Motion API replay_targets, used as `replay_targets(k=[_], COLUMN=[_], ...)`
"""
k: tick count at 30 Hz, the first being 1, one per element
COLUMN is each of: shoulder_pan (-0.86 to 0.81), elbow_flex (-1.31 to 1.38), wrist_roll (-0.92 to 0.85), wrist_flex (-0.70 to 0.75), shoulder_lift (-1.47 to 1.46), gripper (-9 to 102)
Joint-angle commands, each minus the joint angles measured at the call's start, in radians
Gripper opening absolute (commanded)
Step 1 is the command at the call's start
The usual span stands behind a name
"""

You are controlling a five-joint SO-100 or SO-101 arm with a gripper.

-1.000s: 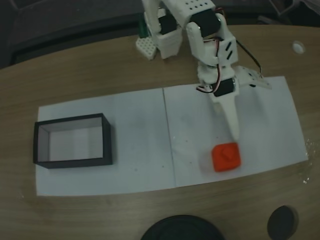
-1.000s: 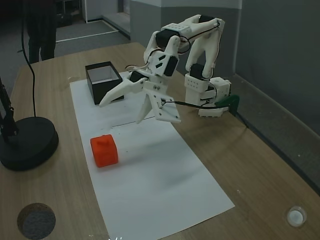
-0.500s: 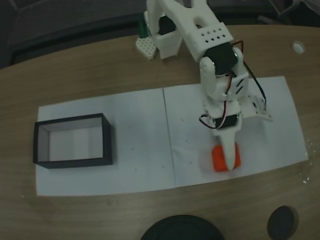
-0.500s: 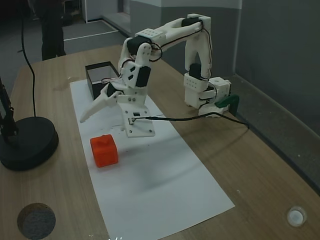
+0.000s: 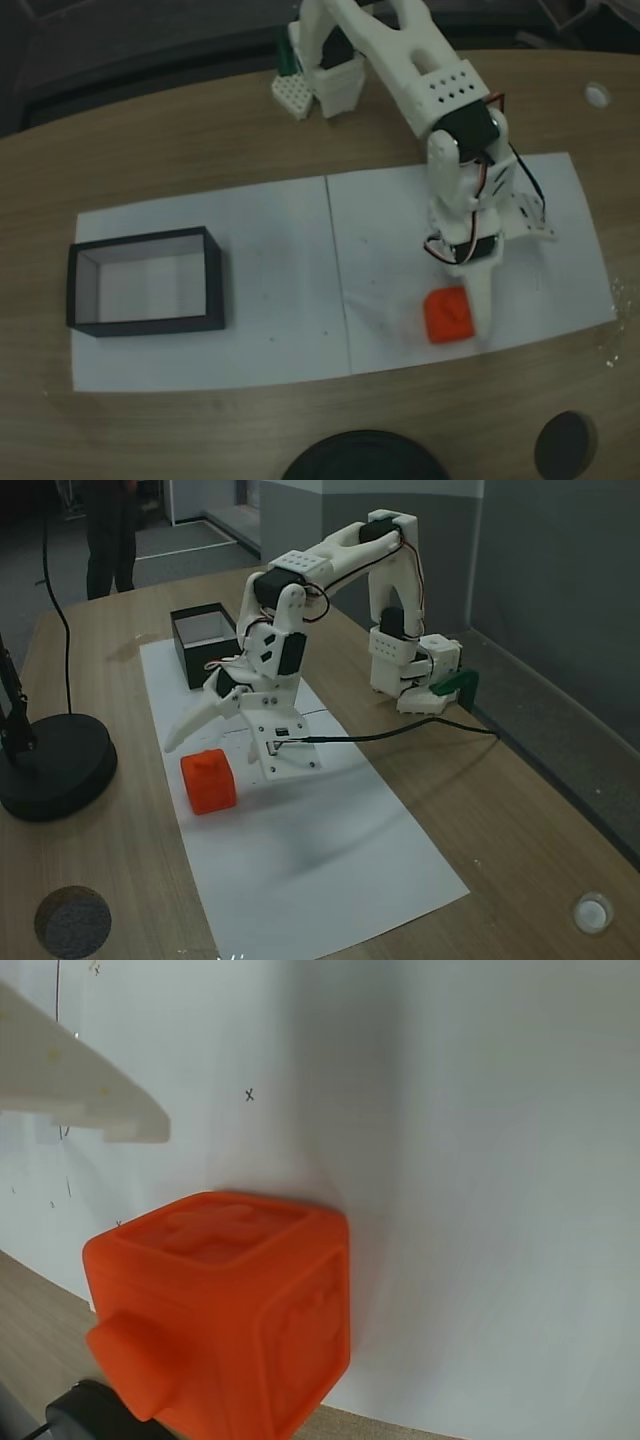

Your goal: Grab a orange square and put it in the box.

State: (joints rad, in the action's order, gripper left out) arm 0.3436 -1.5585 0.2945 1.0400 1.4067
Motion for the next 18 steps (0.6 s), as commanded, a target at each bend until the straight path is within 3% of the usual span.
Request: replay_targets(k=[1,10,18], shoulder_pan=[-0.006,-0.008,-0.008], elbow_flex=[0.097,0.153,0.218], wrist_roll=[0.006,-0.002,-0.051], wrist_flex=[-0.005,-0.008,-0.008], shoulder_lift=[-0.009,-0.129,-0.175], gripper=[47,43,1])
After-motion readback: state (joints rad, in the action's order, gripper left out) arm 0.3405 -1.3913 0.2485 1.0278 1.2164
